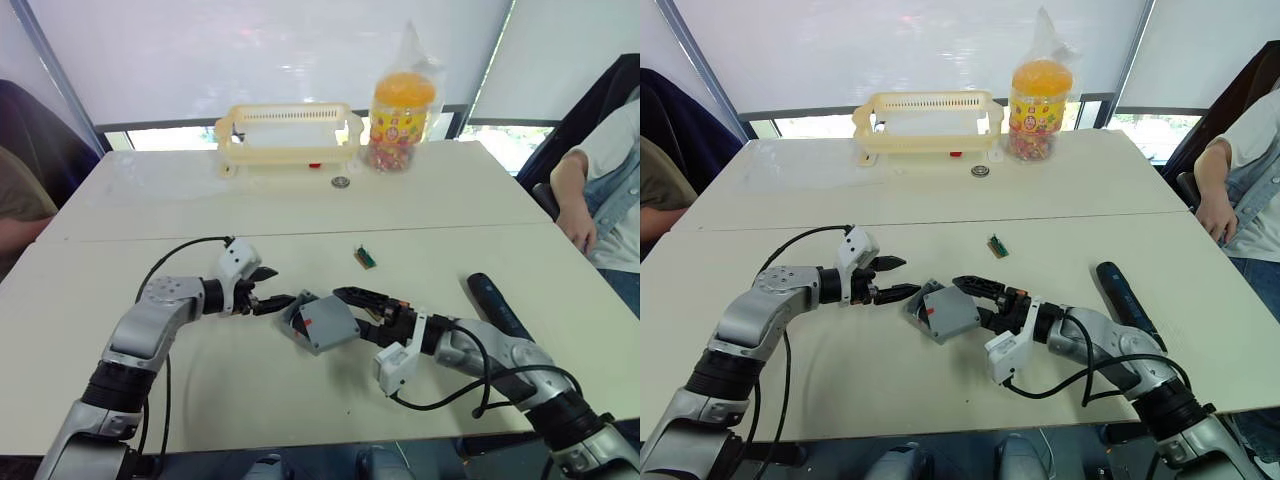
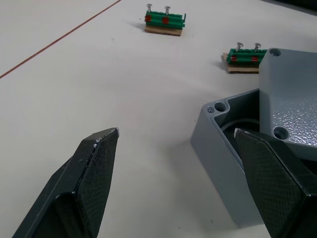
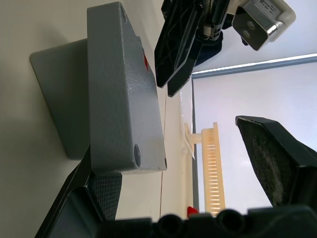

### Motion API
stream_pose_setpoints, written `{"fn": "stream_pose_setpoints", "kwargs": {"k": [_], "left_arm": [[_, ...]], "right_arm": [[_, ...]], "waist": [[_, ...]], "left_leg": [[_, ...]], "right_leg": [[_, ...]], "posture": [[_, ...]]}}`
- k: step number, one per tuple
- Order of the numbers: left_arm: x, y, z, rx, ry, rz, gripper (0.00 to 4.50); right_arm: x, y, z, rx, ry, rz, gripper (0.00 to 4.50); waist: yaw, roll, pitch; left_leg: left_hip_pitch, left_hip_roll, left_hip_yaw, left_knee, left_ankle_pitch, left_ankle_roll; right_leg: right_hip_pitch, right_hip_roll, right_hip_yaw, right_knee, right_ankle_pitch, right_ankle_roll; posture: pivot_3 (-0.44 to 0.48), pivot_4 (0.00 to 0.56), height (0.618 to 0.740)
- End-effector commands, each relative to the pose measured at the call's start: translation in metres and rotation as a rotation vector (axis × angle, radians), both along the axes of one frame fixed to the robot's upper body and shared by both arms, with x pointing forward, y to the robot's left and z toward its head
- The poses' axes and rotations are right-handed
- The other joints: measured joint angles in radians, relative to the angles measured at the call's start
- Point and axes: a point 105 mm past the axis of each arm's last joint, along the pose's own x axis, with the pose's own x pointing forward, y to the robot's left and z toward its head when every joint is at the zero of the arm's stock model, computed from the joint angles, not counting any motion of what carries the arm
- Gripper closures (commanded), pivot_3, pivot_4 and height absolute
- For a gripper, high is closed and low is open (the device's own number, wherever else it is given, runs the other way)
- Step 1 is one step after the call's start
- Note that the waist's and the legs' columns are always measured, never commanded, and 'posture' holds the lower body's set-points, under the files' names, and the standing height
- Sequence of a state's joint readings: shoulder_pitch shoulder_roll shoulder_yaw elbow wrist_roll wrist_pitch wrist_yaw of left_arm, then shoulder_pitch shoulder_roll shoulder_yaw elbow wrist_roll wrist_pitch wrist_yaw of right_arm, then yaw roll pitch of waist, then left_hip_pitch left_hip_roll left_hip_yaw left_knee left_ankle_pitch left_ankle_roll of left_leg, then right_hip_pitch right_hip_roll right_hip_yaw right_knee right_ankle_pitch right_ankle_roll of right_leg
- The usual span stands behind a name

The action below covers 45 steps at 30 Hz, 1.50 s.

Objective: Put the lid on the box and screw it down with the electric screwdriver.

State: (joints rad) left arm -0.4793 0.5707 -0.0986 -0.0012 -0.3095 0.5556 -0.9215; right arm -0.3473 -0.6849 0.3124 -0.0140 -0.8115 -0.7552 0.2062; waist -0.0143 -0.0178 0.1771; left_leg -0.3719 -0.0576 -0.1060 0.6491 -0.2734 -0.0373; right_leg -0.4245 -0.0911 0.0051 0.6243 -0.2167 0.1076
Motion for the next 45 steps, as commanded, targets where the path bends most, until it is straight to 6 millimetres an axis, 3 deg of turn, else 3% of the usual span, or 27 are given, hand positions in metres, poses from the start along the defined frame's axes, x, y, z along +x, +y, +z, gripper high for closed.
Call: {"fn": "stream_pose_setpoints", "kwargs": {"k": [1, 3, 6, 12, 18, 24, 28, 31, 36, 45], "left_arm": [[-0.001, -0.006, 0.013, -0.02, -0.048, -0.022, 0.63], [-0.001, -0.007, 0.013, -0.021, -0.048, -0.022, 0.63], [-0.001, -0.006, 0.013, -0.022, -0.047, -0.019, 0.63], [-0.001, -0.003, 0.012, -0.022, -0.043, -0.005, 0.63], [-0.002, -0.002, 0.011, -0.024, -0.039, -0.001, 0.63], [0.0, 0.001, 0.012, -0.029, -0.032, 0.009, 0.63], [0.004, 0.012, 0.018, -0.042, -0.025, 0.041, 0.63], [0.006, 0.041, 0.034, -0.058, -0.008, 0.096, 0.63], [-0.001, 0.06, 0.04, -0.024, 0.002, 0.107, 0.63], [-0.008, 0.052, 0.033, -0.038, -0.002, 0.127, 0.63]], "right_arm": [[0.002, 0.004, 0.009, 0.008, -0.034, 0.036, 0.57], [0.006, 0.005, 0.012, 0.008, -0.044, 0.038, 0.57], [0.007, 0.005, 0.013, 0.009, -0.05, 0.046, 1.43], [0.004, 0.002, 0.009, 0.0, -0.046, 0.053, 4.32], [0.006, -0.001, 0.009, 0.004, -0.051, 0.037, 4.29], [0.001, 0.005, 0.026, 0.087, -0.094, 0.113, 4.29], [0.0, 0.01, 0.03, 0.085, -0.094, 0.171, 4.29], [0.009, 0.015, 0.037, 0.057, -0.09, 0.228, 4.29], [0.02, 0.024, 0.04, 0.001, -0.071, 0.308, 4.29], [0.019, 0.037, 0.033, -0.041, -0.027, 0.412, 4.29]], "waist": [[0.0, 0.0, 0.0], [-0.002, 0.0, 0.0], [-0.002, 0.0, 0.0], [0.0, 0.0, 0.0], [0.0, 0.0, 0.0], [-0.001, 0.0, 0.0], [-0.004, 0.0, 0.0], [-0.009, 0.0, 0.001], [-0.02, 0.0, 0.002], [-0.028, 0.0, 0.003]], "left_leg": [[0.0, 0.0, 0.0, 0.0, 0.0, 0.0], [0.0, 0.0, 0.0, 0.0, 0.0, 0.0], [0.0, 0.0, 0.0, 0.0, 0.0, 0.0], [0.0, 0.0, 0.0, 0.0, 0.0, 0.0], [0.0, 0.0, 0.0, 0.0, 0.0, 0.0], [0.0, 0.0, 0.0, 0.0, 0.0, 0.0], [0.0, 0.0, 0.0, 0.0, 0.0, 0.0], [0.0, 0.0, 0.0, -0.001, 0.0, 0.0], [0.0, 0.001, 0.0, -0.002, 0.0, 0.0], [-0.001, 0.001, -0.001, -0.002, 0.0, 0.0]], "right_leg": [[0.0, 0.0, 0.0, 0.0, 0.0, 0.0], [0.0, 0.0, 0.0, 0.0, 0.0, 0.0], [0.0, 0.0, 0.0, 0.0, 0.0, 0.0], [0.0, 0.0, 0.0, 0.0, 0.0, 0.0], [0.0, 0.0, 0.0, 0.0, 0.0, 0.0], [0.0, 0.0, 0.0, 0.0, 0.0, 0.0], [0.0, 0.0, 0.0, 0.0, 0.0, 0.0], [-0.001, 0.0, 0.0, 0.0, 0.0, 0.0], [-0.002, 0.001, 0.001, -0.001, 0.0, 0.0], [-0.003, 0.001, 0.003, -0.004, 0.001, 0.0]], "posture": [[0.0, 0.15, 0.74], [0.0, 0.15, 0.74], [0.0, 0.15, 0.74], [0.0, 0.15, 0.74], [0.0, 0.15, 0.74], [0.0, 0.15, 0.74], [0.0, 0.15, 0.74], [0.0, 0.15, 0.74], [0.0, 0.15, 0.74], [0.0, 0.15, 0.74]]}}
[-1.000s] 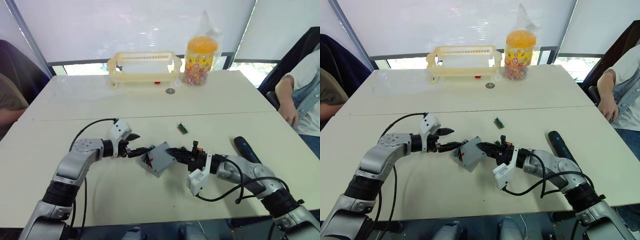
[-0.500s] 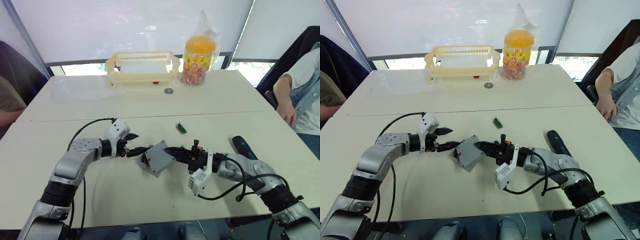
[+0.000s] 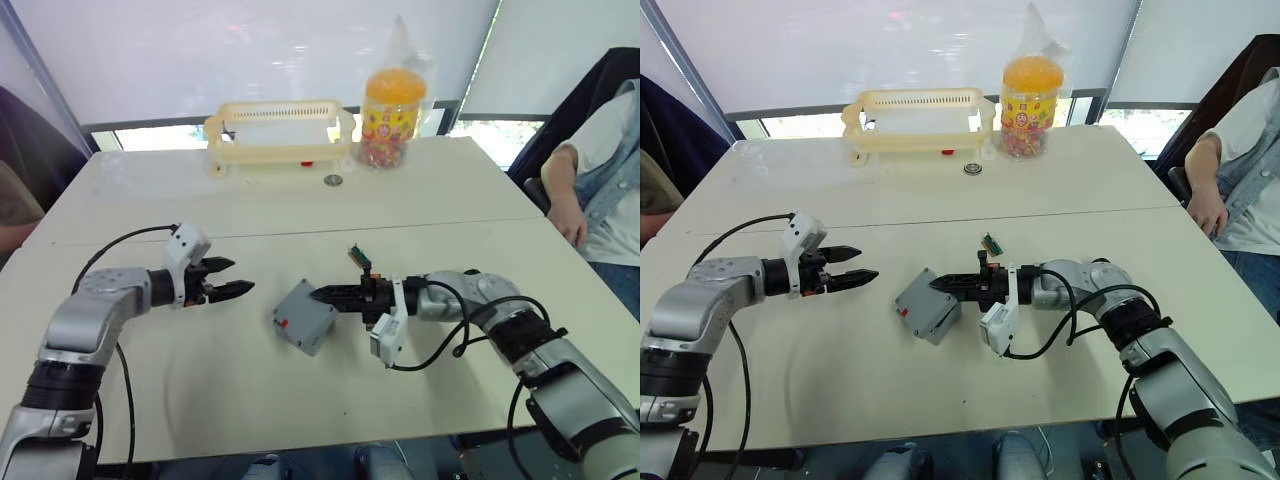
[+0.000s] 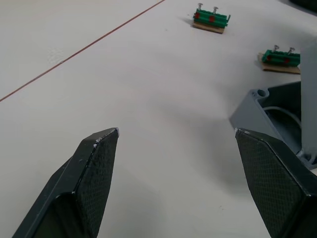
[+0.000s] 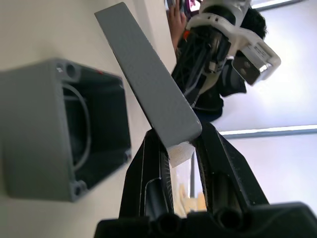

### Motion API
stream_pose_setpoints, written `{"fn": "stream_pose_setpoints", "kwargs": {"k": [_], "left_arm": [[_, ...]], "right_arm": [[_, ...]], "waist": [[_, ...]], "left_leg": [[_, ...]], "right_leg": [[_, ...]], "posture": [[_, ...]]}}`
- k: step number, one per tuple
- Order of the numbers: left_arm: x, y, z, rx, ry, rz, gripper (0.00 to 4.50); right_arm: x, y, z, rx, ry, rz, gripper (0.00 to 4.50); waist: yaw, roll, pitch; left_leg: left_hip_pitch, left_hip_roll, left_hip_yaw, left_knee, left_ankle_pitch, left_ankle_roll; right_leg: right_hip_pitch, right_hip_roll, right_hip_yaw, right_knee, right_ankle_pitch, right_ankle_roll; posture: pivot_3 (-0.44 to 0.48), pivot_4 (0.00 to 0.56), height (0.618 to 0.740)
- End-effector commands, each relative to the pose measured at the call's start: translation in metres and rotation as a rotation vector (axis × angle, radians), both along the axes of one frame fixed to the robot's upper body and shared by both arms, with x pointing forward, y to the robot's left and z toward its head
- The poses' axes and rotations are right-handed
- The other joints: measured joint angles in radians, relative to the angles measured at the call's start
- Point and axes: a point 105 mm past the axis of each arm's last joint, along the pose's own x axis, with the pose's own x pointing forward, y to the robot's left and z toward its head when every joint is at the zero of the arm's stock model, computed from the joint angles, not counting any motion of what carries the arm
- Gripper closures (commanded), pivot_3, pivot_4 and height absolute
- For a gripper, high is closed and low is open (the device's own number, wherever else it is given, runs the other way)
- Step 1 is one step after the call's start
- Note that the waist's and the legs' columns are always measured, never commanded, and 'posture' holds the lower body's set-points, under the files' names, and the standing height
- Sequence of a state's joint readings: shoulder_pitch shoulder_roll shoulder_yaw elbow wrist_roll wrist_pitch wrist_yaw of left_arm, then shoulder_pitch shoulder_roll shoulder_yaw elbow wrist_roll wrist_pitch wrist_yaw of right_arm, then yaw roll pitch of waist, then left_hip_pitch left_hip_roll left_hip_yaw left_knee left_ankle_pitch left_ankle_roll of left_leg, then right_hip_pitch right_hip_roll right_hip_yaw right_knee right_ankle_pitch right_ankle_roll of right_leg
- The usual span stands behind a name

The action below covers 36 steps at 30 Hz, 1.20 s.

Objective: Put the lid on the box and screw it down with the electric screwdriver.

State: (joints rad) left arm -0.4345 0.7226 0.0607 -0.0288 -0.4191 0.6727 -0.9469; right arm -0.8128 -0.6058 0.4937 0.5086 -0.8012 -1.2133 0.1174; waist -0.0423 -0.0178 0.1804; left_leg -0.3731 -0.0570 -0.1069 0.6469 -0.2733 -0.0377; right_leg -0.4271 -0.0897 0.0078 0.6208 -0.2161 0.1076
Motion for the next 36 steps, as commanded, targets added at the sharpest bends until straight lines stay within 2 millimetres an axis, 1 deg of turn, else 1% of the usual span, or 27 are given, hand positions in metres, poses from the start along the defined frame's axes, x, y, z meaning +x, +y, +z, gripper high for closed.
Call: {"fn": "stream_pose_setpoints", "kwargs": {"k": [1, 8, 17, 19, 20, 22, 25, 30, 35, 36], "left_arm": [[-0.003, -0.007, 0.012, -0.013, -0.049, -0.009, 0.63], [-0.004, -0.018, 0.008, -0.037, -0.047, -0.02, 0.63], [-0.003, -0.024, 0.007, -0.044, -0.046, -0.03, 0.63], [-0.003, -0.029, 0.01, -0.056, -0.055, -0.046, 0.63], [-0.005, -0.035, 0.012, -0.068, -0.056, -0.071, 0.63], [-0.014, -0.049, 0.017, -0.097, -0.042, -0.142, 0.63], [-0.022, -0.058, 0.019, -0.127, -0.016, -0.186, 0.63], [-0.026, -0.059, 0.003, -0.073, 0.017, -0.19, 0.63], [-0.021, -0.062, -0.016, -0.026, 0.03, -0.175, 0.63], [-0.02, -0.062, -0.017, -0.028, 0.031, -0.173, 0.63]], "right_arm": [[0.0, 0.004, 0.011, 0.018, -0.028, 0.033, 4.29], [0.011, 0.005, 0.009, -0.002, -0.036, -0.011, 4.29], [0.011, 0.006, 0.005, -0.023, -0.04, 0.006, 4.29], [0.012, 0.006, 0.004, -0.026, -0.039, 0.006, 4.29], [0.012, 0.006, 0.004, -0.028, -0.039, 0.004, 4.29], [0.014, 0.005, 0.003, -0.031, -0.04, -0.004, 4.29], [0.016, 0.004, 0.003, -0.031, -0.043, -0.013, 4.29], [0.017, 0.004, 0.001, -0.039, -0.038, -0.019, 4.29], [0.019, 0.004, 0.0, -0.048, -0.034, -0.023, 4.29], [0.02, 0.004, 0.0, -0.048, -0.035, -0.023, 3.25]], "waist": [[0.0, 0.0, 0.0], [0.0, 0.0, 0.0], [0.0, 0.0, 0.0], [0.0, 0.0, 0.0], [0.001, 0.0, 0.0], [0.001, 0.0, 0.0], [0.0, 0.0, 0.0], [-0.001, 0.0, 0.0], [0.004, 0.0, 0.0], [0.004, 0.0, 0.0]], "left_leg": [[0.0, 0.0, 0.0, 0.0, 0.0, 0.0], [0.0, 0.0, 0.0, 0.0, 0.0, 0.0], [0.0, 0.0, 0.0, 0.0, 0.0, 0.0], [0.0, 0.0, 0.0, 0.0, 0.0, 0.0], [0.0, 0.0, 0.001, 0.0, 0.0, 0.0], [0.0, 0.0, 0.001, 0.0, 0.0, 0.0], [0.0, 0.0, 0.001, 0.0, 0.0, 0.0], [0.001, 0.0, 0.001, 0.0, 0.0, 0.0], [0.001, 0.0, 0.002, 0.0, 0.0, 0.0], [0.001, 0.0, 0.002, 0.0, 0.0, 0.0]], "right_leg": [[0.0, 0.0, 0.0, 0.0, 0.0, 0.0], [0.0, 0.0, 0.0, 0.0, 0.0, 0.0], [0.0, 0.0, 0.001, 0.001, 0.0, 0.0], [0.0, 0.0, 0.001, 0.0, 0.0, 0.0], [0.0, 0.0, 0.001, 0.0, 0.0, 0.0], [0.0, 0.0, 0.001, 0.0, 0.0, 0.0], [0.0, 0.0, 0.002, 0.0, 0.0, 0.0], [0.0, 0.001, 0.002, 0.001, 0.0, 0.0], [0.0, 0.0, 0.003, 0.001, 0.0, 0.0], [0.0, 0.0, 0.003, 0.001, 0.0, 0.0]], "posture": [[0.0, 0.15, 0.74], [0.0, 0.15, 0.74], [0.0, 0.15, 0.74], [0.0, 0.15, 0.74], [0.0, 0.15, 0.74], [0.0, 0.15, 0.74], [0.0, 0.15, 0.74], [0.0, 0.15, 0.74], [0.0, 0.15, 0.74], [0.0, 0.15, 0.74]]}}
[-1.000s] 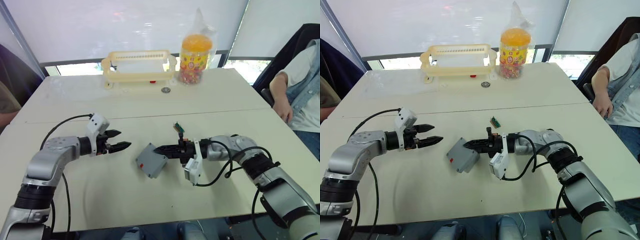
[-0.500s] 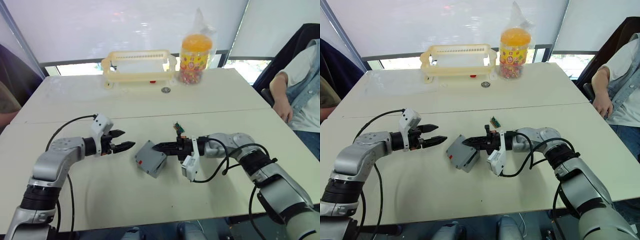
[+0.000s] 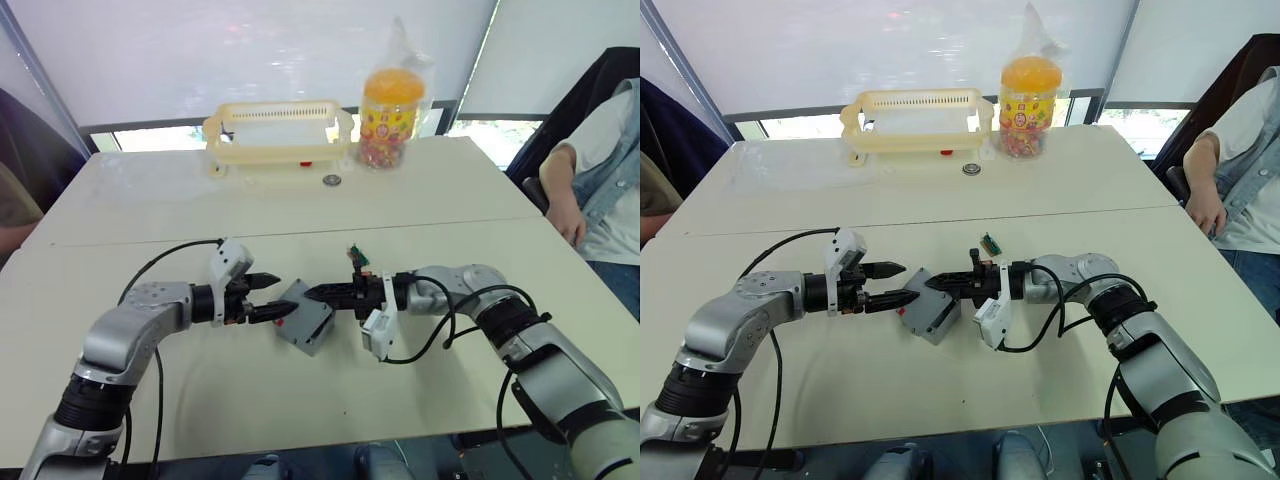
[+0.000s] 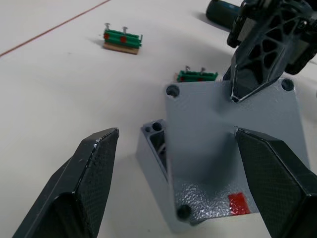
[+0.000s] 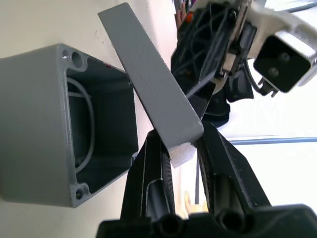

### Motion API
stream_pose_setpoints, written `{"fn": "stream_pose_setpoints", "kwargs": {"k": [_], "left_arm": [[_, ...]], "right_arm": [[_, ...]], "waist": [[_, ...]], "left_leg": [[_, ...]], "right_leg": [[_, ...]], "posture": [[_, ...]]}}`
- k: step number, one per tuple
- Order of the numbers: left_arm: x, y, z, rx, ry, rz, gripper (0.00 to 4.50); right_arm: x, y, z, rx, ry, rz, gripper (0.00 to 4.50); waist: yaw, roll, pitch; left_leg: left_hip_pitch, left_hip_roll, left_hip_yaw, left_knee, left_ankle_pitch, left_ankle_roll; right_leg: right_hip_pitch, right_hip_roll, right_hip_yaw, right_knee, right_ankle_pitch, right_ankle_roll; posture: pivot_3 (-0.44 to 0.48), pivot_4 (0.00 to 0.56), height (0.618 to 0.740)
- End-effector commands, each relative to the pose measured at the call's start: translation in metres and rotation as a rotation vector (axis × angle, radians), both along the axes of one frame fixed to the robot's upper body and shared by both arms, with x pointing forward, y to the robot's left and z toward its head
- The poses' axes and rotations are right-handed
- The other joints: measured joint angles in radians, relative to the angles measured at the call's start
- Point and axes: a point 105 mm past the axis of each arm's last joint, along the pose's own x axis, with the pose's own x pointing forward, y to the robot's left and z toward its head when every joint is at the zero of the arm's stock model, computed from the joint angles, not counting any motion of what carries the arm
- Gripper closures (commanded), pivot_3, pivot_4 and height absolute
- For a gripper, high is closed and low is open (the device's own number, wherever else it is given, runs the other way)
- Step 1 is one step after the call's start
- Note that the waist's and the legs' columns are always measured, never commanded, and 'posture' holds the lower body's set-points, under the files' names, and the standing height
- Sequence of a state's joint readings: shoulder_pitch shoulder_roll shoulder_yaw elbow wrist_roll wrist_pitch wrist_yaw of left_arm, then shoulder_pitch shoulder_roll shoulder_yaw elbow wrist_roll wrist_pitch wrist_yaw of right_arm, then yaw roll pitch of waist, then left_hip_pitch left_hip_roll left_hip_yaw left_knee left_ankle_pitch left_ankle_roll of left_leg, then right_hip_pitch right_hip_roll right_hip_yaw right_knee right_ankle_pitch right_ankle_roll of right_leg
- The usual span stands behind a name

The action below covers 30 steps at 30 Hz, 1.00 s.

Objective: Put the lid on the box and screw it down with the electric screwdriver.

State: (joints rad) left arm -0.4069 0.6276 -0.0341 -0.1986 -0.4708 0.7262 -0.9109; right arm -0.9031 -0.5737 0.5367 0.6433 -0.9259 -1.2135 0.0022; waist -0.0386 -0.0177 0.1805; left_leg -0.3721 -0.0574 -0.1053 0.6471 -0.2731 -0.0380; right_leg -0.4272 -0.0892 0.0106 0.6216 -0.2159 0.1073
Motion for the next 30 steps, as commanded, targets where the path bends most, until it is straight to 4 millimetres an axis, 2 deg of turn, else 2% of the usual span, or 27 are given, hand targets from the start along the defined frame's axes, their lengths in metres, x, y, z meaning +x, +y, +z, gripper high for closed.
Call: {"fn": "stream_pose_setpoints", "kwargs": {"k": [1, 6, 11, 19, 24, 30], "left_arm": [[0.002, -0.005, -0.013, 0.027, 0.019, 0.002, 0.63], [0.005, -0.008, -0.023, 0.018, 0.039, 0.001, 0.63], [0.006, -0.009, -0.03, 0.031, 0.047, -0.002, 0.63], [0.005, -0.005, -0.044, 0.073, 0.062, 0.008, 0.63], [0.006, 0.0, -0.047, 0.082, 0.061, 0.034, 0.63], [0.004, 0.0, -0.046, 0.069, 0.061, 0.039, 0.63]], "right_arm": [[0.003, 0.001, 0.005, -0.017, -0.022, 0.006, 2.87], [0.002, 0.0, 0.012, -0.021, -0.053, 0.024, 0.36], [0.001, -0.008, 0.02, -0.042, -0.083, 0.034, 0.36], [0.009, -0.014, 0.016, -0.162, -0.097, 0.027, 0.36], [0.013, -0.021, 0.013, -0.171, -0.07, -0.013, 0.36], [0.028, -0.051, 0.019, -0.091, -0.028, -0.186, 0.36]], "waist": [[0.001, 0.0, 0.0], [-0.003, 0.0, 0.0], [-0.001, 0.0, 0.0], [-0.005, 0.0, 0.0], [-0.003, 0.0, 0.0], [0.0, 0.0, -0.001]], "left_leg": [[0.0, 0.0, 0.0, 0.0, 0.0, 0.0], [0.0, 0.0, 0.0, 0.0, 0.0, 0.0], [0.0, 0.0, 0.001, 0.0, 0.0, 0.0], [0.001, 0.0, 0.002, 0.0, 0.0, 0.0], [0.002, 0.0, 0.002, 0.0, 0.0, 0.0], [0.002, 0.0, 0.002, 0.0, 0.0, 0.0]], "right_leg": [[0.0, 0.0, 0.0, 0.0, 0.0, 0.0], [0.0, 0.0, 0.0, 0.0, 0.0, 0.0], [0.0, 0.0, 0.001, 0.0, 0.0, 0.0], [0.0, 0.0, 0.002, 0.0, 0.0, 0.0], [0.001, 0.0, 0.002, 0.0, 0.0, 0.0], [0.002, 0.0, 0.002, 0.0, 0.0, 0.0]], "posture": [[0.0, 0.15, 0.74], [0.0, 0.15, 0.74], [0.0, 0.15, 0.74], [0.0, 0.15, 0.74], [0.0, 0.15, 0.74], [0.0, 0.15, 0.74]]}}
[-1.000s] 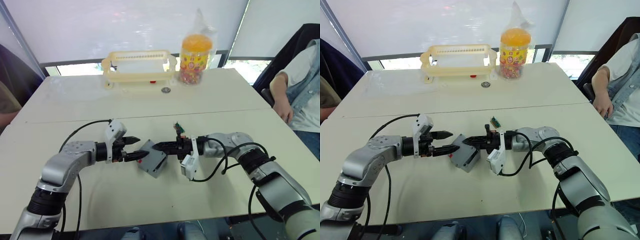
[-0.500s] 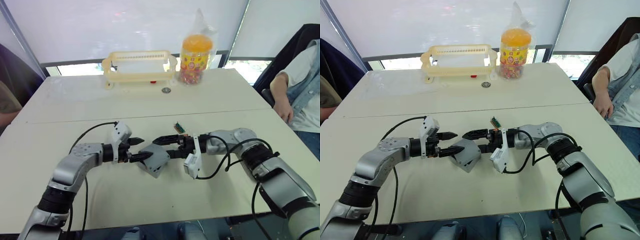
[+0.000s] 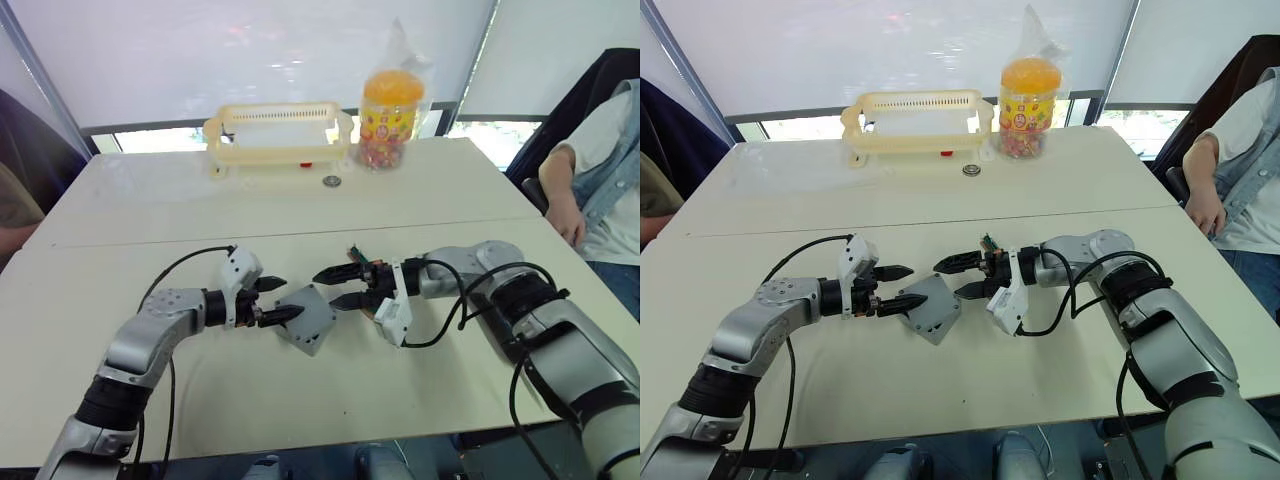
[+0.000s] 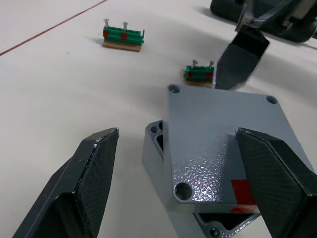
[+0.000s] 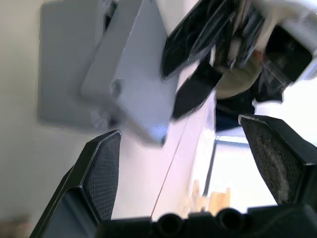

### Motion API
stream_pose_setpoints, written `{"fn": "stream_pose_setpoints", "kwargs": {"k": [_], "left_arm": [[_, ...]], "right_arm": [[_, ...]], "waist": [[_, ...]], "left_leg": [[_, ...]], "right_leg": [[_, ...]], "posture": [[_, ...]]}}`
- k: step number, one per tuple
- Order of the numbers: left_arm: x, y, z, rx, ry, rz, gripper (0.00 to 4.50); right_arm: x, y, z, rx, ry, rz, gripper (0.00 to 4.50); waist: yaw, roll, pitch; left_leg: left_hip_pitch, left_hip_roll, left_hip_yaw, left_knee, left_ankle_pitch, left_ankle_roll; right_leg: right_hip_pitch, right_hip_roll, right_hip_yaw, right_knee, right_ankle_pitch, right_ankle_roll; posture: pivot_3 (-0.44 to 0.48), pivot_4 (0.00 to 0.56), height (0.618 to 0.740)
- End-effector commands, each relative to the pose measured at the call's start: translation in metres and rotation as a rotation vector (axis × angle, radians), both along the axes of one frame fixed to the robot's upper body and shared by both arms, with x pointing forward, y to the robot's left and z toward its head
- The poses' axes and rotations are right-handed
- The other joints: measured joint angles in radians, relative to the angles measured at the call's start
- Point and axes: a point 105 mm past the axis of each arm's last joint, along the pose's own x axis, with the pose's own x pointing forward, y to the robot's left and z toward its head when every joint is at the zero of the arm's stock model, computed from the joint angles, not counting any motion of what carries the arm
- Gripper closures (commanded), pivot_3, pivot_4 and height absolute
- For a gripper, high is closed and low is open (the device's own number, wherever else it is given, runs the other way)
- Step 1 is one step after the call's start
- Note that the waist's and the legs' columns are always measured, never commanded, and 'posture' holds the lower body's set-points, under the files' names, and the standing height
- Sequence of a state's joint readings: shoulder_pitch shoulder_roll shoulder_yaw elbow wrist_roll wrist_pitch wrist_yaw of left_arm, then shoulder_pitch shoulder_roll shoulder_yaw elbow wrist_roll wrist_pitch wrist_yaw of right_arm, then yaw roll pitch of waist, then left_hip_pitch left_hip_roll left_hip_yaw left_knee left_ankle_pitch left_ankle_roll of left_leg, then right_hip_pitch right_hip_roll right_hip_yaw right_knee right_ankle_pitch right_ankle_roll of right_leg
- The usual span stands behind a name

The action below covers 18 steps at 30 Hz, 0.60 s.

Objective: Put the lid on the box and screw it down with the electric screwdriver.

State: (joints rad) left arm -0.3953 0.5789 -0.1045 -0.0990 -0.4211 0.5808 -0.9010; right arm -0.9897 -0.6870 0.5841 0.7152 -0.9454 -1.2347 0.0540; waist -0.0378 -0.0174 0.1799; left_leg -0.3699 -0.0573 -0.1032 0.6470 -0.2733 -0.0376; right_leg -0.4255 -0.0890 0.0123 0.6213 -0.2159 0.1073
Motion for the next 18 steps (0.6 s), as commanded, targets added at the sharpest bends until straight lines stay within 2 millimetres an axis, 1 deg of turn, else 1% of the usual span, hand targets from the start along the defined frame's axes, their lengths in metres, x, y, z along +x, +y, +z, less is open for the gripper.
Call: {"fn": "stream_pose_setpoints", "kwargs": {"k": [1, 3, 5, 8, 9, 10, 12, 15, 16, 18], "left_arm": [[-0.003, 0.01, -0.025, 0.072, 0.078, 0.051, 0.63], [-0.004, 0.01, -0.025, 0.068, 0.077, 0.054, 0.63], [-0.003, 0.01, -0.024, 0.064, 0.075, 0.059, 0.63], [-0.003, 0.01, -0.023, 0.062, 0.073, 0.06, 0.63], [-0.002, 0.01, -0.023, 0.061, 0.071, 0.06, 0.63], [-0.002, 0.01, -0.022, 0.06, 0.07, 0.061, 0.63], [-0.001, 0.009, -0.02, 0.056, 0.065, 0.063, 0.63], [0.0, 0.009, -0.018, 0.054, 0.059, 0.063, 0.63], [0.001, 0.009, -0.017, 0.053, 0.056, 0.065, 0.63], [0.002, 0.008, -0.013, 0.036, 0.051, 0.071, 0.63]], "right_arm": [[0.011, -0.019, 0.018, 0.108, -0.001, -0.122, 0.36], [0.014, -0.03, 0.023, 0.197, 0.038, -0.205, 0.36], [0.008, -0.037, 0.022, 0.291, 0.124, -0.274, 0.36], [-0.008, -0.035, 0.023, 0.452, 0.308, -0.341, 0.36], [-0.016, -0.031, 0.023, 0.512, 0.39, -0.357, 0.36], [-0.025, -0.027, 0.024, 0.564, 0.471, -0.365, 0.59], [-0.047, -0.019, 0.022, 0.658, 0.651, -0.386, 1.25], [-0.064, -0.012, 0.023, 0.764, 0.841, -0.439, 2.79], [-0.069, -0.01, 0.021, 0.792, 0.915, -0.465, 3.29], [-0.077, -0.006, 0.016, 0.822, 1.06, -0.51, 4.43]], "waist": [[-0.002, 0.0, 0.0], [-0.004, 0.0, 0.0], [-0.004, 0.0, 0.0], [-0.002, 0.001, -0.001], [-0.003, 0.001, -0.001], [-0.002, 0.002, -0.001], [0.001, 0.003, -0.002], [0.005, 0.003, -0.002], [0.006, 0.003, -0.002], [0.014, 0.003, -0.002]], "left_leg": [[0.0, 0.0, 0.0, 0.0, 0.0, 0.0], [0.0, 0.0, 0.001, 0.0, 0.0, 0.0], [0.0, 0.001, 0.001, 0.0, 0.0, 0.001], [0.001, 0.002, 0.0, 0.0, -0.001, 0.003], [0.001, 0.002, 0.0, 0.0, -0.002, 0.003], [0.001, 0.002, 0.0, 0.0, -0.002, 0.003], [0.001, 0.003, 0.0, 0.0, -0.002, 0.003], [0.001, 0.003, 0.0, 0.001, -0.002, 0.004], [0.001, 0.003, 0.0, 0.001, -0.002, 0.004], [0.001, 0.003, 0.0, 0.001, -0.002, 0.004]], "right_leg": [[0.0, 0.0, 0.0, 0.0, 0.0, 0.0], [0.0, 0.0, 0.001, 0.0, 0.0, 0.0], [0.0, 0.0, 0.001, 0.0, 0.0, 0.0], [0.002, 0.0, 0.001, -0.001, 0.0, 0.0], [0.002, 0.0, 0.001, -0.001, 0.0, 0.0], [0.002, 0.0, 0.001, -0.001, 0.0, 0.0], [0.002, 0.0, 0.001, 0.0, 0.0, 0.0], [0.003, 0.0, 0.001, 0.0, 0.0, 0.0], [0.003, 0.0, 0.001, 0.0, 0.0, 0.0], [0.003, 0.0, 0.001, -0.001, 0.0, 0.0]], "posture": [[0.0, 0.15, 0.74], [0.0, 0.15, 0.74], [0.0, 0.15, 0.74], [0.0, 0.15, 0.74], [0.0, 0.15, 0.74], [0.0, 0.15, 0.74], [0.0, 0.15, 0.74], [0.0, 0.15, 0.74], [0.0, 0.15, 0.74], [0.0, 0.15, 0.74]]}}
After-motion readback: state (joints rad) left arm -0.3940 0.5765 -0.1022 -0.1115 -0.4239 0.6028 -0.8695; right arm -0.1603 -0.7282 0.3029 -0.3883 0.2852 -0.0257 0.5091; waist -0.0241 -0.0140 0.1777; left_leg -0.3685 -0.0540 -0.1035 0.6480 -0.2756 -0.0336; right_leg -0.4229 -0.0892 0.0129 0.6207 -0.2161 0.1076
